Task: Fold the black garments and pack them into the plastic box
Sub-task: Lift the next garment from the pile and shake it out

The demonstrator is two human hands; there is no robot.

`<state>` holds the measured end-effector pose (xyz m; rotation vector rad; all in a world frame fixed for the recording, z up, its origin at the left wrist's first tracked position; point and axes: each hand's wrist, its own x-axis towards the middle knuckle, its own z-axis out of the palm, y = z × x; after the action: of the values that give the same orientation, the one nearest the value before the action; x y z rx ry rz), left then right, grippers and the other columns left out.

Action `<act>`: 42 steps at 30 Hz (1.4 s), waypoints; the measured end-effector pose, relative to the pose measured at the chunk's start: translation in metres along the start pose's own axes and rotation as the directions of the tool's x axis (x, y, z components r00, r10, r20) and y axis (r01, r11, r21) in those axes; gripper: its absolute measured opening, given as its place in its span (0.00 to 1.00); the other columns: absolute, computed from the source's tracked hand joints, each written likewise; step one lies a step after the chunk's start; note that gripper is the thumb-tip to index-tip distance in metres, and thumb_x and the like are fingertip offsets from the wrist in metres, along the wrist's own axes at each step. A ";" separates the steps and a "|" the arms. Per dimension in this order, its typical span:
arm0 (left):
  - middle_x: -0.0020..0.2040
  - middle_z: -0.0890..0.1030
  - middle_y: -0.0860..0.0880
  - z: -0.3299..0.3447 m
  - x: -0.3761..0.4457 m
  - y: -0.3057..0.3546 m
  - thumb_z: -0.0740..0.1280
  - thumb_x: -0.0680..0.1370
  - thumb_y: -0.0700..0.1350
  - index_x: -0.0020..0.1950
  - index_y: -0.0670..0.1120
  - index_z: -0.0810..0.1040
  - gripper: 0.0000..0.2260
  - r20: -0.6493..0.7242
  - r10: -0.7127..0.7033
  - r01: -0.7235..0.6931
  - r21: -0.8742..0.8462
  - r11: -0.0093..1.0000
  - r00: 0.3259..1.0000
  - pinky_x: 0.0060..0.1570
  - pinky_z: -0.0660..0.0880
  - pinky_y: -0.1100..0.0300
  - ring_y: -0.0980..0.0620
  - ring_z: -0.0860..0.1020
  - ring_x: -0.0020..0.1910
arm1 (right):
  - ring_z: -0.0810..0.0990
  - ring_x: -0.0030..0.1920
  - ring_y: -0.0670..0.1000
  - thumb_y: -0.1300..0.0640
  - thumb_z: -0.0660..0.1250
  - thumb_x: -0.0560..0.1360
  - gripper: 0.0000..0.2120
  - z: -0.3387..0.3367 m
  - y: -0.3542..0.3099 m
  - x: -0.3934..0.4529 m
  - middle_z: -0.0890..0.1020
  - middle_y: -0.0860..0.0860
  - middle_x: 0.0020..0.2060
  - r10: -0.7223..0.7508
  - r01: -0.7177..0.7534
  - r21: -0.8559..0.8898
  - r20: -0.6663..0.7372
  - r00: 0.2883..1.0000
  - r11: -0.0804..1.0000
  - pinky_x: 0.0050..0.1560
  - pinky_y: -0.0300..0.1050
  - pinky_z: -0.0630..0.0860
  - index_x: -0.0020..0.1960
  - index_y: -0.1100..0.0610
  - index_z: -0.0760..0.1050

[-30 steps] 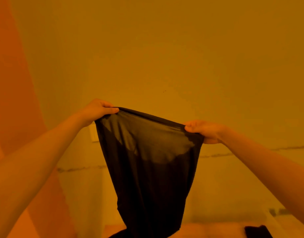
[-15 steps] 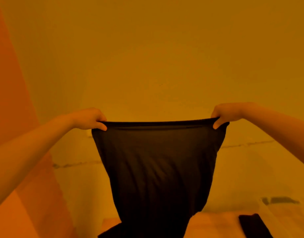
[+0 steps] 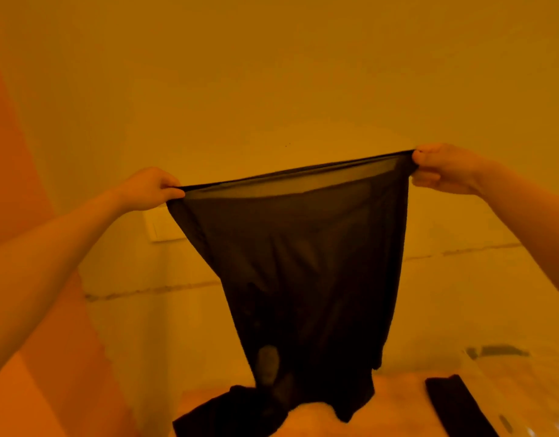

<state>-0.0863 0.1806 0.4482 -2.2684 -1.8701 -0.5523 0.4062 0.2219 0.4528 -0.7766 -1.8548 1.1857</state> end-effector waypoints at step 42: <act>0.47 0.79 0.40 0.009 -0.004 0.016 0.61 0.79 0.40 0.51 0.36 0.80 0.10 0.025 -0.038 0.039 -0.069 0.997 0.999 0.47 0.68 0.54 0.41 0.76 0.50 | 0.71 0.30 0.51 0.60 0.66 0.75 0.12 -0.008 -0.015 -0.001 0.74 0.50 0.21 0.081 -0.230 -0.774 -0.227 0.971 0.590 0.39 0.42 0.67 0.35 0.66 0.76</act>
<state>-0.0698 0.1764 0.4400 -2.2953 -1.9387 -0.6080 0.4120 0.2193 0.4680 -1.5084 -2.1879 0.2706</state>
